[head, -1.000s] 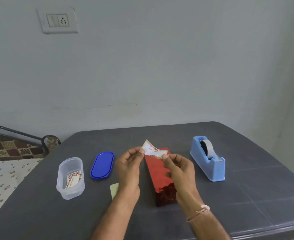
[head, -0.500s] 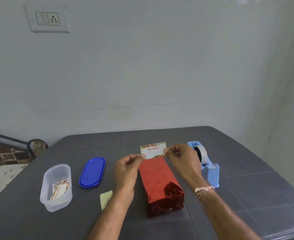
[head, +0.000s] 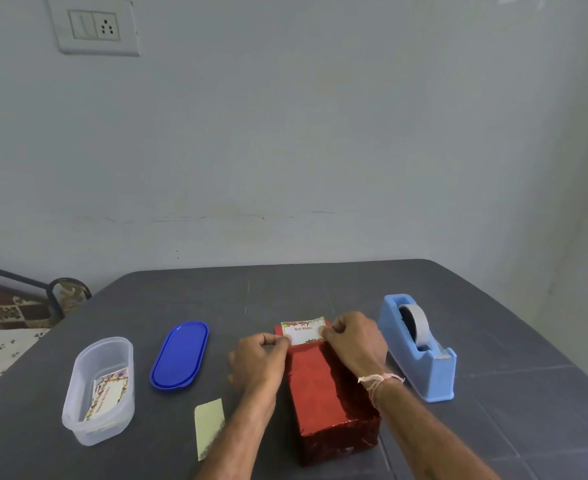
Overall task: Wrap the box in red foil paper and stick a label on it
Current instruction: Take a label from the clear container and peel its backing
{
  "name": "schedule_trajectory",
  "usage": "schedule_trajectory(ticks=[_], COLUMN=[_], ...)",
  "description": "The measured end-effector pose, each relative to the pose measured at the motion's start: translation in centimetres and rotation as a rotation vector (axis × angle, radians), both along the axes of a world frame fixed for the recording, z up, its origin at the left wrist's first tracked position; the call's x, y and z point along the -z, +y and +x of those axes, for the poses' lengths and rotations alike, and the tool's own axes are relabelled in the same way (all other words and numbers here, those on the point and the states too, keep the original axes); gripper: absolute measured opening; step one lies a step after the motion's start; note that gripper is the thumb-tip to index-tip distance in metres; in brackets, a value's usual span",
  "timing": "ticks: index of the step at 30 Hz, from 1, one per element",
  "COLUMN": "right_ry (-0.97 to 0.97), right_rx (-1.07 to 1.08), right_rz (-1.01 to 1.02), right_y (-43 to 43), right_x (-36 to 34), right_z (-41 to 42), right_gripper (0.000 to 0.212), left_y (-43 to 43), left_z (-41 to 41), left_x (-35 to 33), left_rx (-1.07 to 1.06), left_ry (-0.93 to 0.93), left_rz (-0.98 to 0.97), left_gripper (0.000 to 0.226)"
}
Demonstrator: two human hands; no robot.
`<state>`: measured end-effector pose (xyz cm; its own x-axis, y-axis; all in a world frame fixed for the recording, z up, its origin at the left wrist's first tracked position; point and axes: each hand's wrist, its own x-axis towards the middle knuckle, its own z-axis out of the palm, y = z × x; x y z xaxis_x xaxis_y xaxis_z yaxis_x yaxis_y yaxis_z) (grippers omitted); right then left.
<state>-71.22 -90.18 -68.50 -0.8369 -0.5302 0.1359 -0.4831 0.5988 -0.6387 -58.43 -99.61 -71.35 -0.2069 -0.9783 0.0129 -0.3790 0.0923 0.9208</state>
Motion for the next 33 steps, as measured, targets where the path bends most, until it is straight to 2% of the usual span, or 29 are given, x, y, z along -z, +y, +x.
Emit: schedule_trajectory(ticks=[17, 25, 33], right_ry=[0.121, 0.198, 0.144], right_rx=[0.017, -0.006, -0.026], right_rz=[0.054, 0.016, -0.044], right_y=[-0.9, -1.2, -0.7], right_x=[1.3, 2.2, 2.6], right_z=[-1.0, -1.3, -1.9], right_gripper=[0.027, 0.027, 0.017], left_y=[-0.4, -0.5, -0.5], left_z=[-1.6, -1.9, -1.6], left_x=[1.7, 1.9, 2.4], left_rx=[-0.024, -0.014, 0.014], left_ry=[-0.087, -0.102, -0.083], left_rz=[-0.091, -0.126, -0.144], left_gripper=[0.014, 0.021, 0.017])
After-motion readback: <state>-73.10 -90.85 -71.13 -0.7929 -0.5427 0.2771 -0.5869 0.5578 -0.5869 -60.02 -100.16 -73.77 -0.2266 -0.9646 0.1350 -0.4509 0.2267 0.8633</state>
